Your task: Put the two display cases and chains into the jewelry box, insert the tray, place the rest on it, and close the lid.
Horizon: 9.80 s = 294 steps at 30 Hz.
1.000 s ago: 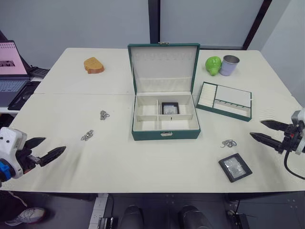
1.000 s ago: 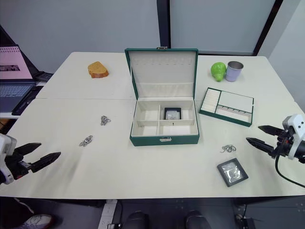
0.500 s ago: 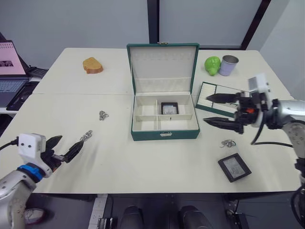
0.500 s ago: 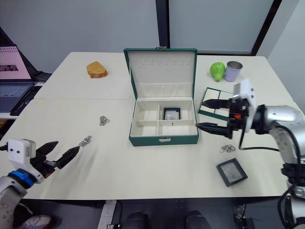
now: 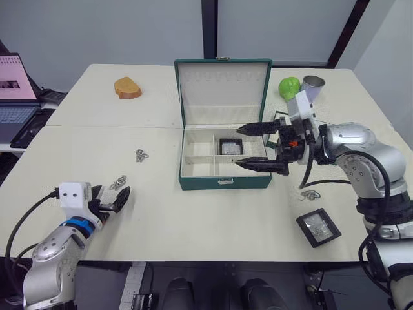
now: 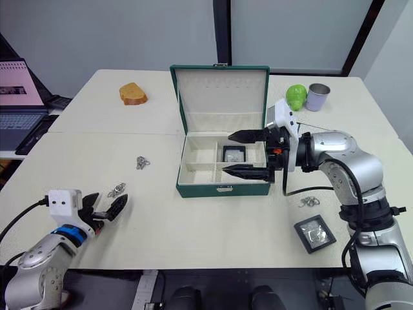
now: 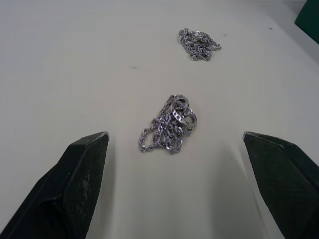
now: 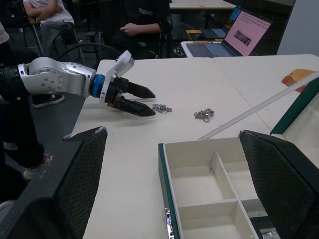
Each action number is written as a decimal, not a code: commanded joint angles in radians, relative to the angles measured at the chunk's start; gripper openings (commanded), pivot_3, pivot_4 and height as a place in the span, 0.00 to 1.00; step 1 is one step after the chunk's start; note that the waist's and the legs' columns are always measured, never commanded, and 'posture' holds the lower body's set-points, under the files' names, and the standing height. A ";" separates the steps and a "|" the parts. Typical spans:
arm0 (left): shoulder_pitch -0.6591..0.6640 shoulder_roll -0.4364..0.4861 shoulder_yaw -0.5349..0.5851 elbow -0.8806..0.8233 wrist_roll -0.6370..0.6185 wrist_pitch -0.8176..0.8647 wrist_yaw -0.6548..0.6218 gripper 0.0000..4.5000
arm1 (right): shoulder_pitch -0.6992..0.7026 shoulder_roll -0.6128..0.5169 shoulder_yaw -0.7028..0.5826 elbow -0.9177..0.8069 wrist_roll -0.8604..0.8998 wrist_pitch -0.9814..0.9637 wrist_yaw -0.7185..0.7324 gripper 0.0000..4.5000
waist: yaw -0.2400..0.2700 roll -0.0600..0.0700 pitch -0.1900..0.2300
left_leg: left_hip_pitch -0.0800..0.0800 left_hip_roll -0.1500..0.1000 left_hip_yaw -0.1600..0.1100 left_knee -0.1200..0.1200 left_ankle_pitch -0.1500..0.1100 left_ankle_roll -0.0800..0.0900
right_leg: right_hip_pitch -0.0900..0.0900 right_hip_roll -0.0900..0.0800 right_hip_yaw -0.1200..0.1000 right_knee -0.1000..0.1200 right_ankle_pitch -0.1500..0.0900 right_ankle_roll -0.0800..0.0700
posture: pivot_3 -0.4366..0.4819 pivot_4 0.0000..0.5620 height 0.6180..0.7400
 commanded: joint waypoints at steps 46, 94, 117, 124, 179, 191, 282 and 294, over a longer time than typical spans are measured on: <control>-0.007 0.101 -0.019 -0.135 -0.019 0.174 0.036 0.05 | -0.097 -0.007 -0.072 0.013 0.038 0.010 0.017 1.00 | -0.007 0.005 -0.003 | 0.001 0.000 0.001 -0.002 0.000 0.000 | -0.001 0.000 0.002 0.000 0.000 0.000 | 0.48 0.27 1.00; -0.637 -0.390 -0.451 -0.150 0.138 0.478 0.614 0.05 | -0.068 -0.150 -0.144 0.113 -0.048 -0.033 0.010 1.00 | 0.003 0.000 0.000 | -0.002 -0.002 -0.001 -0.001 0.000 0.000 | 0.003 0.000 0.001 -0.005 0.000 0.000 | 0.48 0.27 1.00; -0.637 -0.433 -0.448 -0.127 0.174 0.467 0.564 0.72 | -0.064 -0.141 -0.147 0.101 -0.042 -0.028 -0.002 1.00 | 0.003 0.000 0.000 | -0.002 -0.002 0.000 -0.002 0.000 0.000 | 0.003 0.000 0.001 -0.006 0.000 0.000 | 0.48 0.27 1.00; -0.637 -0.445 -0.452 -0.130 0.157 0.460 0.524 1.00 | -0.060 -0.142 -0.151 0.094 -0.039 -0.025 -0.005 1.00 | 0.003 0.000 0.000 | -0.002 -0.002 0.000 -0.002 0.000 0.000 | 0.003 0.000 0.001 -0.006 0.000 0.000 | 0.48 0.27 1.00; -0.004 0.457 0.140 0.097 -0.118 0.078 -0.484 1.00 | 0.628 -0.357 -0.481 0.300 -0.098 -0.232 0.007 1.00 | 0.003 0.002 0.002 | 0.000 0.000 0.001 -0.005 0.000 0.000 | 0.005 0.000 -0.001 -0.013 0.000 0.000 | 0.48 0.27 1.00; -0.020 0.446 0.131 0.076 -0.133 0.097 -0.454 1.00 | 0.594 -0.365 -0.470 0.249 -0.064 -0.189 0.008 1.00 | 0.002 0.002 0.002 | 0.000 0.000 0.001 -0.005 0.000 0.000 | 0.005 0.000 -0.001 -0.013 0.000 0.000 | 0.48 0.27 1.00; -0.541 -0.080 -0.156 0.078 0.166 0.320 0.417 0.01 | -0.135 0.074 -0.053 0.033 -0.052 0.019 -0.099 1.00 | 0.003 -0.001 0.000 | -0.004 0.000 -0.001 0.009 0.000 0.000 | -0.001 0.000 -0.002 0.001 0.000 0.000 | 0.48 0.27 1.00; -0.489 0.036 -0.138 -0.141 0.086 0.458 0.277 0.01 | -0.129 0.033 -0.093 0.012 0.008 0.040 -0.060 1.00 | 0.003 -0.001 0.000 | -0.004 0.000 -0.001 0.009 0.000 0.000 | -0.001 0.000 -0.001 0.001 0.000 0.000 | 0.48 0.27 1.00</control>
